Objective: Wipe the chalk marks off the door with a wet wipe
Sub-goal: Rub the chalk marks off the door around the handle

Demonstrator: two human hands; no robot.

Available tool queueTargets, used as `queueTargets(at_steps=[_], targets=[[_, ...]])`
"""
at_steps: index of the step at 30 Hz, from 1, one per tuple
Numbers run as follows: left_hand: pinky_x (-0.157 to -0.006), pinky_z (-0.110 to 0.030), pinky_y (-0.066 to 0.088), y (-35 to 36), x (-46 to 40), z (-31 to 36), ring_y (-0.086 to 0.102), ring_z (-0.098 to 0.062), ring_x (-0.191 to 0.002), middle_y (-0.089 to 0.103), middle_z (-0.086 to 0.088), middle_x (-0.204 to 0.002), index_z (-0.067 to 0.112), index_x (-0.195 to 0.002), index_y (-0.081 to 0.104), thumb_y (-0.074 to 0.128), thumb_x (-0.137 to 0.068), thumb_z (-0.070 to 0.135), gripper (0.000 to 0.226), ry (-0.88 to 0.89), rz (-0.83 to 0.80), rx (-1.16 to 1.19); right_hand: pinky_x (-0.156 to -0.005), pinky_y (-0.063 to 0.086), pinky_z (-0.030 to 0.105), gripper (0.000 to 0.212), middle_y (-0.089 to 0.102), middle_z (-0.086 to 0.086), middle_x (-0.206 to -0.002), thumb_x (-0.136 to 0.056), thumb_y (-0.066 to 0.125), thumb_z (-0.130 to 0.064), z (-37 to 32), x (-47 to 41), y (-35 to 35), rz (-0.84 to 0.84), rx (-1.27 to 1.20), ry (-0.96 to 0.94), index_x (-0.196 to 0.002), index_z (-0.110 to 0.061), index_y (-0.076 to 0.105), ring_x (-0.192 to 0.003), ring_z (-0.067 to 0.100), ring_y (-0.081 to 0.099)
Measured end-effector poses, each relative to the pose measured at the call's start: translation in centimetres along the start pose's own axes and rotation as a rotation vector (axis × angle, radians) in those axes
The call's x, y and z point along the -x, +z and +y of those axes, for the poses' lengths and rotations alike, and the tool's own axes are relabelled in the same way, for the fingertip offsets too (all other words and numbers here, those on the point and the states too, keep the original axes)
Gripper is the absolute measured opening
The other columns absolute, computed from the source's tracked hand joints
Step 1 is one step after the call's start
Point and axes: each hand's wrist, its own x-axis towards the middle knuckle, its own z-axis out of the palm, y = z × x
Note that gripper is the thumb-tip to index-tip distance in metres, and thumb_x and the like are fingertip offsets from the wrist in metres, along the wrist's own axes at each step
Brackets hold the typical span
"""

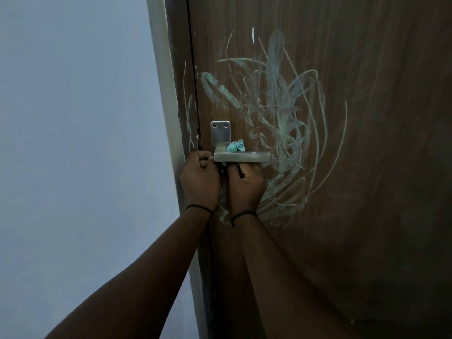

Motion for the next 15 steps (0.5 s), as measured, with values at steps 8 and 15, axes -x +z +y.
queueTargets(at_steps=[8,15], targets=[[-0.063,-0.008,0.044,-0.1,0.2,0.0,0.059,-0.002,-0.071,0.068,0.004,-0.083,0.013,-0.096,0.071,0.061,-0.089,0.012,0.012,-0.008,-0.015,-0.041,-0.062,0.053,0.04,0.018,0.064,0.016,-0.065,-0.084,0.068,-0.006,-0.5,-0.8,-0.4,-0.024,0.093,0.012,-0.067,0.001,0.069,-0.061,0.029,0.059],[-0.065,-0.017,0.049,-0.5,0.1,0.5,0.063,-0.006,-0.072,0.072,0.002,-0.082,0.015,-0.093,0.075,0.063,-0.088,0.016,0.013,-0.023,-0.027,-0.081,-0.057,0.039,0.026,0.017,0.06,0.007,-0.065,-0.083,0.069,-0.013,0.6,0.6,-2.3,-0.131,0.218,-0.095,-0.068,-0.008,0.064,-0.06,0.019,0.054]])
